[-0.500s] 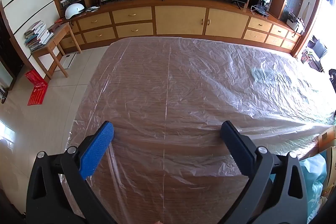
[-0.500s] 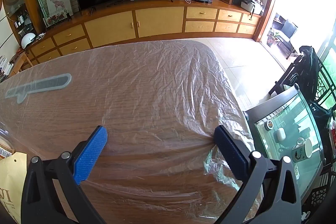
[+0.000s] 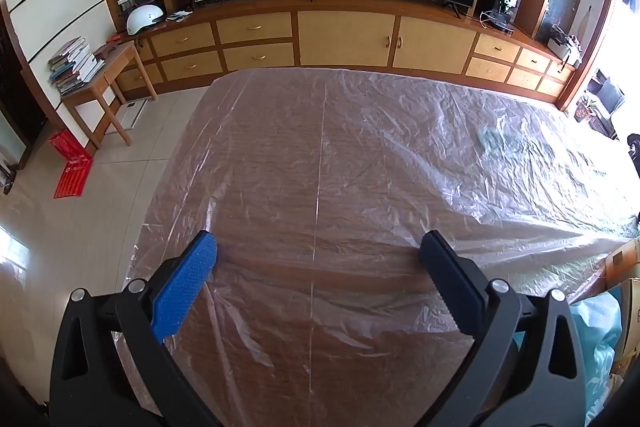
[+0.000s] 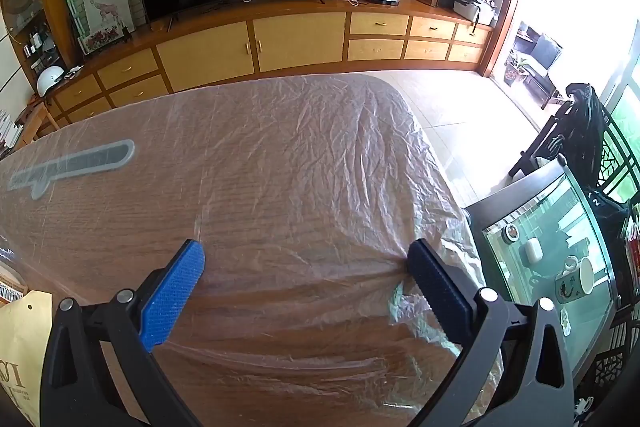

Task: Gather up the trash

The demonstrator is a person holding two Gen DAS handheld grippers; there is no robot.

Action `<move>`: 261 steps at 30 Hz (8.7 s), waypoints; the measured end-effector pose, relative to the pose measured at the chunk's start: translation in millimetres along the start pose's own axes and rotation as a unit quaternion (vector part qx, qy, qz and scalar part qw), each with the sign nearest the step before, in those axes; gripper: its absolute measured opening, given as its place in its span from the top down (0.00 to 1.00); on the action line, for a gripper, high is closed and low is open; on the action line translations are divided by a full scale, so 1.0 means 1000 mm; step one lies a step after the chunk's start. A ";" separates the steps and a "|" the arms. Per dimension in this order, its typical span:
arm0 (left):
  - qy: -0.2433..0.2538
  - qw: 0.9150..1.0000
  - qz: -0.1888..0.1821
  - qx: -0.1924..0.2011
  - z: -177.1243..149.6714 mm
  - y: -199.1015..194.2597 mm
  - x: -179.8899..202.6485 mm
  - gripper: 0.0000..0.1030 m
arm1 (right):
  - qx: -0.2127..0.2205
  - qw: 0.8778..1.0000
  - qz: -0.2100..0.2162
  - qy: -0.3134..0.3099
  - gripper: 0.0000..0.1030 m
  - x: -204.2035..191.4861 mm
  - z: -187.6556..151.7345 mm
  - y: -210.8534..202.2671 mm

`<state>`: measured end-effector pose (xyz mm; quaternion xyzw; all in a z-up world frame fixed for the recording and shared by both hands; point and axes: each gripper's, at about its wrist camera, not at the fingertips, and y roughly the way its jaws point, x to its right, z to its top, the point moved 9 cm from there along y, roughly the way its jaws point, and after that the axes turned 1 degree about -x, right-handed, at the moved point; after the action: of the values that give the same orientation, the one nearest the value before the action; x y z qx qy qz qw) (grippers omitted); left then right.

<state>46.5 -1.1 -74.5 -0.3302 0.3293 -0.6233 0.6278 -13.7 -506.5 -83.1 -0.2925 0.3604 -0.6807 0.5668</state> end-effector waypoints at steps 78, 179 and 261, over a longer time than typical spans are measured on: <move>-0.010 1.000 -0.009 0.020 0.014 -0.044 0.003 0.01 | 0.004 1.000 -0.015 -0.009 0.04 -0.006 -0.002 -0.044; 0.276 0.918 -0.261 -0.117 -0.312 -0.224 0.156 0.20 | -0.154 0.944 0.236 -0.173 0.56 -0.153 -0.335 -0.216; 0.255 0.935 -0.244 -0.017 -0.272 -0.229 0.162 0.01 | -0.009 0.976 0.116 -0.183 0.16 -0.146 -0.267 -0.244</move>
<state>-306.5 -165.2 -39.1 -0.2409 0.3978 -0.8152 0.3453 -338.6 -296.7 -32.5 -0.3737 0.2882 -0.5421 0.6953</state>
